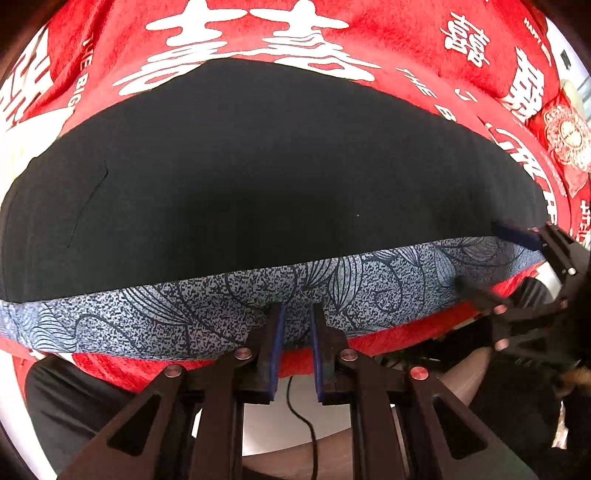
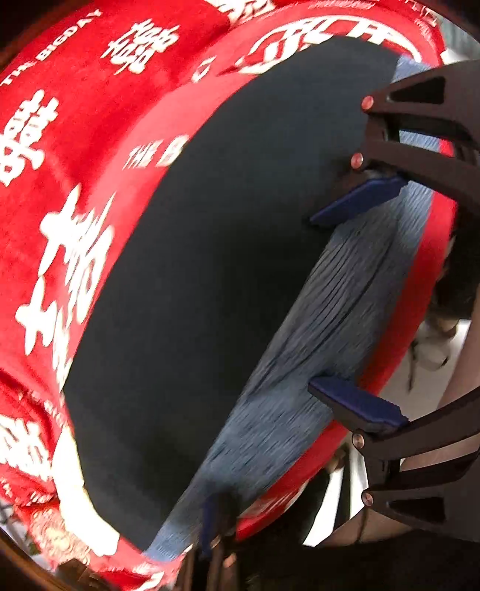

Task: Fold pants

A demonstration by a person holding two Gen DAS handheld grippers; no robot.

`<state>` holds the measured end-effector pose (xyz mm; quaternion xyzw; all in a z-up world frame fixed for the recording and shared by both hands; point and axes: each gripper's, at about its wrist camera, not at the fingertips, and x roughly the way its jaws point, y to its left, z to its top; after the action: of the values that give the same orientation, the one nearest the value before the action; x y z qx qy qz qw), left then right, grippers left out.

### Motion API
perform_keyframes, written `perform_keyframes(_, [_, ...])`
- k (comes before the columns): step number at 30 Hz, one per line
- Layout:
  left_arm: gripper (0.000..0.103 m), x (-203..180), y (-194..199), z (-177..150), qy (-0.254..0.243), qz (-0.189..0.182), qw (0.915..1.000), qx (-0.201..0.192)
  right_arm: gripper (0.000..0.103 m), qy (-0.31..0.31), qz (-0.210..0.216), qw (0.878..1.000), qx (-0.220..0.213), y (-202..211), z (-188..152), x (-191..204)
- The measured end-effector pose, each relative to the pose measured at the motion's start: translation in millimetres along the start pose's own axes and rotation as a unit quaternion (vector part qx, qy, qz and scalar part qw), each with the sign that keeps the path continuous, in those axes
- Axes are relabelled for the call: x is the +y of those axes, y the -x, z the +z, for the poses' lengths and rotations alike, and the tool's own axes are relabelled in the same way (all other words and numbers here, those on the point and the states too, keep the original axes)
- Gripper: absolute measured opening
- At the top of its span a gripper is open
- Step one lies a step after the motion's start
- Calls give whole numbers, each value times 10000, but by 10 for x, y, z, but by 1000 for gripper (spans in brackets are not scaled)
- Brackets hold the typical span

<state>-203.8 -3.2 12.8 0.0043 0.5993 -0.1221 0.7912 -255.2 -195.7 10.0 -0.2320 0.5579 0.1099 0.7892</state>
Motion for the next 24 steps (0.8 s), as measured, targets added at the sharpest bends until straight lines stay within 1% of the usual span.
perform_keyframes(1, [15,-51,32,25,-55,34,10000,-69,85,-20,-13,10000,-16,32,-37,-58])
perform_keyframes(2, [15,-123,96,59,-160,-25,9996,-213,86,-132,-95,9999,-59,84,-63,-142])
perform_keyframes(4, [15,-206,159,93,-265,-163,9989,-354,86,-450,-170,9987,-139,151,-58,-316])
perform_keyframes(7, [15,-449,122,273,-371,-459,9977,-344,86,-850,-199,9958,-266,219,-54,-551])
perform_keyframes(9, [15,-629,36,423,-495,-489,9969,-379,86,-1058,-278,9936,-296,234,-44,-673])
perform_keyframes(11, [15,-768,-47,513,-593,-463,9966,-347,86,-1278,-345,9908,-276,216,-2,-800])
perform_keyframes(13, [15,-853,-130,572,-580,-425,9971,-243,86,-1385,-411,9891,-294,245,-10,-873])
perform_keyframes(15, [15,-924,-210,596,-567,-310,9977,-181,86,-1461,-523,9874,-324,288,-23,-919])
perform_keyframes(17, [15,-935,-215,573,-587,-243,9977,-234,86,-1519,-558,9862,-343,307,1,-948])
perform_keyframes(20, [15,-931,-235,564,-524,-278,9979,-244,86,-1685,-555,9836,-326,290,26,-968])
perform_keyframes(22, [15,-878,-229,550,-367,-332,9985,-249,86,-1766,-495,9825,-334,275,47,-927])
perform_keyframes(24, [16,-886,-226,535,-366,-296,9985,-279,86,-1748,-486,9828,-359,264,72,-871])
